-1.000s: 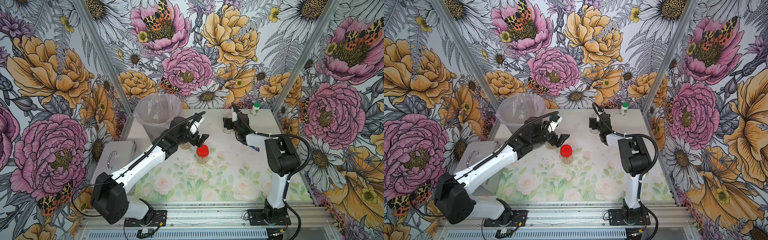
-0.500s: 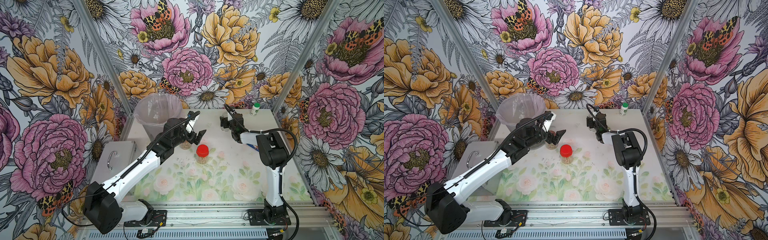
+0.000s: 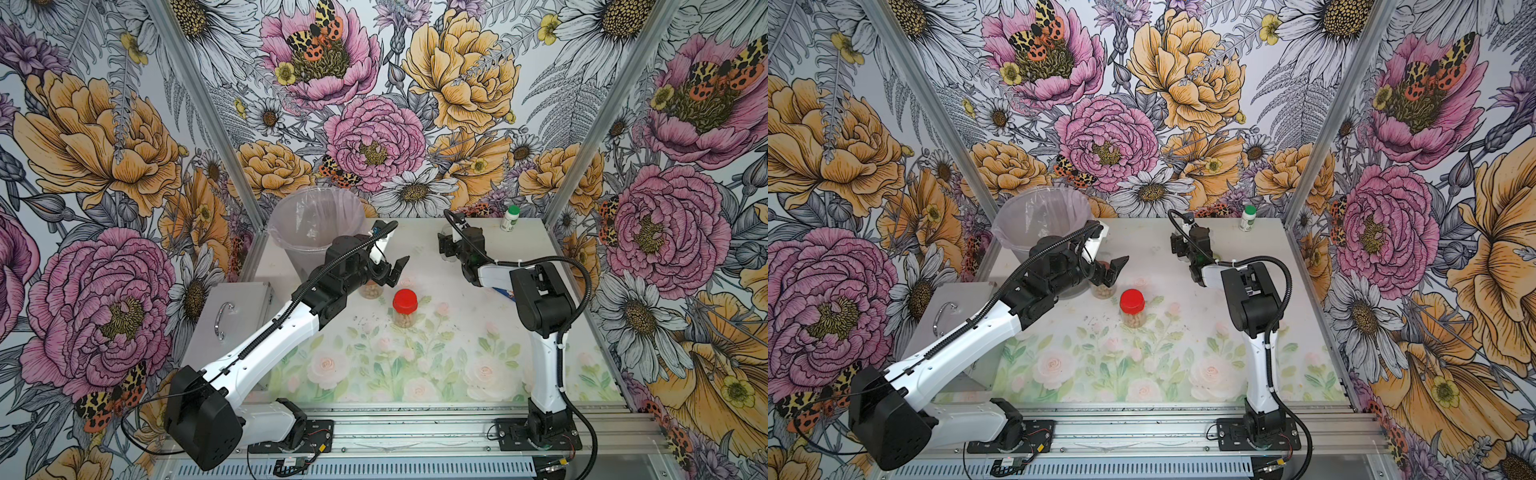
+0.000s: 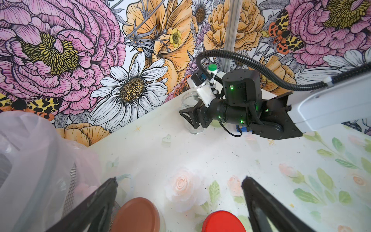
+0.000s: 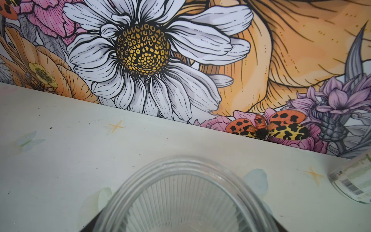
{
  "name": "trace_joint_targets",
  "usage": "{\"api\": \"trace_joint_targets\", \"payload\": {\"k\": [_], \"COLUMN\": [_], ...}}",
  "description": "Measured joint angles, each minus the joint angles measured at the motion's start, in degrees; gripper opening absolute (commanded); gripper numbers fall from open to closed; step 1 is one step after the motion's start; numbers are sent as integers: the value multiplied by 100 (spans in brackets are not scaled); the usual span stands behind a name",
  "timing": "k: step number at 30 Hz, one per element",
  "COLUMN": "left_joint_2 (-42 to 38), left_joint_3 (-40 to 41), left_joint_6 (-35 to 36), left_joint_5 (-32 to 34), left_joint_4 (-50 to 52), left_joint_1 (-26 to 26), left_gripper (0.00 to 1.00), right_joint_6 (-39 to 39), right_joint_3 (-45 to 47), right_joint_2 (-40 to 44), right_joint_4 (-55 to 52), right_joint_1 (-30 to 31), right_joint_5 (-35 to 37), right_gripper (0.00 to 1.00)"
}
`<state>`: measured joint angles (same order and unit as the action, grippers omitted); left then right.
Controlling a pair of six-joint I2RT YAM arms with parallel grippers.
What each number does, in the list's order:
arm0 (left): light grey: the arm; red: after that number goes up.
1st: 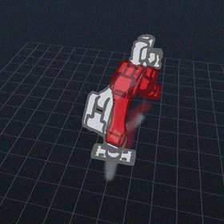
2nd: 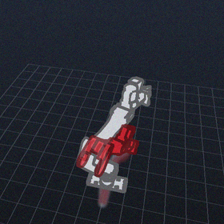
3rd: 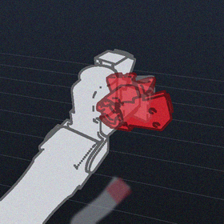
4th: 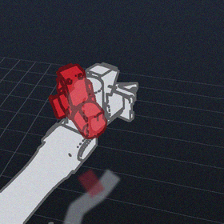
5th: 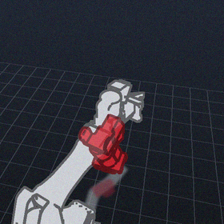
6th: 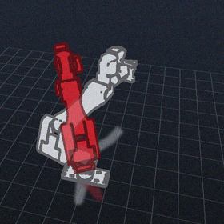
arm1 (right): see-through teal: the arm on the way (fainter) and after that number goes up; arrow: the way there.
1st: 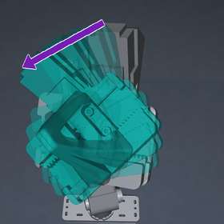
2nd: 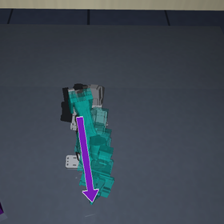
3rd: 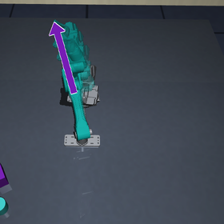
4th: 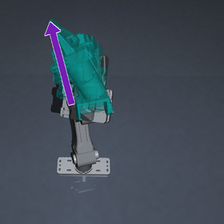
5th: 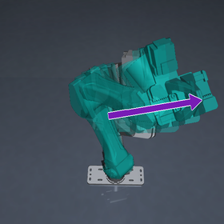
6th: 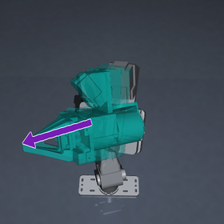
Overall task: Empty moldy peanuts from jars
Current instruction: Place the jar at the center of the board.
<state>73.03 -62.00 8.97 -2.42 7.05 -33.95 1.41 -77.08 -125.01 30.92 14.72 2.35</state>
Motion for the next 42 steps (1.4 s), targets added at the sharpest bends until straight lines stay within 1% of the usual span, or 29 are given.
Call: {"api": "trace_joint_targets", "payload": {"k": [4,9,18,26,30,32,33,34,35,36,38,42], "left_joint_2": [28,203,295,293,291,280,267,254,243,229,212,192], "left_joint_3": [-22,-192,-240,-240,-240,-225,-197,-166,-136,-87,31,275], "left_joint_6": [55,105,197,197,33,-146,-260,-361,-463,-581,-723,-960], "left_joint_5": [-4,-4,-24,-105,-114,-116,-116,-114,-111,-105,-101,-98], "left_joint_4": [7,15,20,42,94,170,212,251,286,330,363,461], "left_joint_1": [98,240,310,358,474,588,662,728,789,850,914,940], "left_gripper": [99,99,99,99,99,99,99,99,99,99,99,99], "right_joint_6": [-61,-109,-105,-83,-42,66,166,275,389,516,678,802], "right_joint_3": [4,166,527,973,1451,1519,1432,1239,960,566,-17,-675], "right_joint_2": [26,140,522,1235,1950,2356,2562,2717,2804,2841,2857,2824], "right_joint_4": [72,98,122,170,122,-192,-518,-944,-1394,-1886,-2535,-3676], "right_joint_1": [0,11,11,42,179,262,304,348,387,439,533,813], "right_joint_5": [4,70,107,109,81,-92,-240,-400,-573,-785,-1158,-2020], "right_gripper": [95,99,99,100,99,99,97,94,94,94,94,94]}}
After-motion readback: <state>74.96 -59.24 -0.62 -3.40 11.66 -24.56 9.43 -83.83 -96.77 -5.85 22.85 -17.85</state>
